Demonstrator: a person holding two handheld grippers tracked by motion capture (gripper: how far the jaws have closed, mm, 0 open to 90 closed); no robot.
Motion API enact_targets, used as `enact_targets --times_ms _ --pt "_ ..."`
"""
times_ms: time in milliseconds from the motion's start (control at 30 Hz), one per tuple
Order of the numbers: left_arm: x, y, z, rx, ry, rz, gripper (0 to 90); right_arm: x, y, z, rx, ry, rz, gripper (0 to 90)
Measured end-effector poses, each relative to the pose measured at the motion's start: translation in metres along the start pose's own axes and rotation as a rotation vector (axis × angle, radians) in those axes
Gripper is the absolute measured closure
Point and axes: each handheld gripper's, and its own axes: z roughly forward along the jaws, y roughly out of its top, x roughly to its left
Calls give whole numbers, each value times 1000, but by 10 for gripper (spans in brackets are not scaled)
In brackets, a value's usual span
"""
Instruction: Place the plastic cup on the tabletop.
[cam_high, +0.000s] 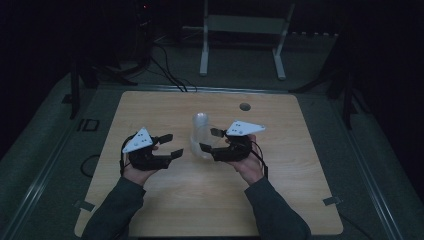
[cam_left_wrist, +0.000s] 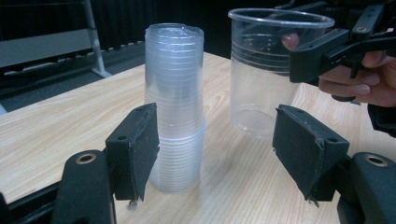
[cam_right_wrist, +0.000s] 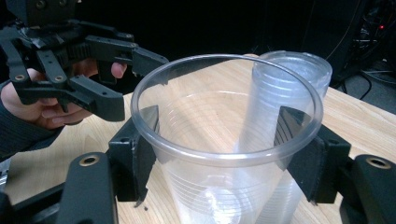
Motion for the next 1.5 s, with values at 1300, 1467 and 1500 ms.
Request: enact_targets --times_ms 1300,1467,1500 --pt "0 0 -1 -5 4 0 316 -5 -35 11 30 2 57 315" --pt "0 0 0 -4 3 1 316 -6 -37 11 31 1 58 316" --pt "0 0 0 -2 3 1 316 -7 -39 11 34 -1 63 316"
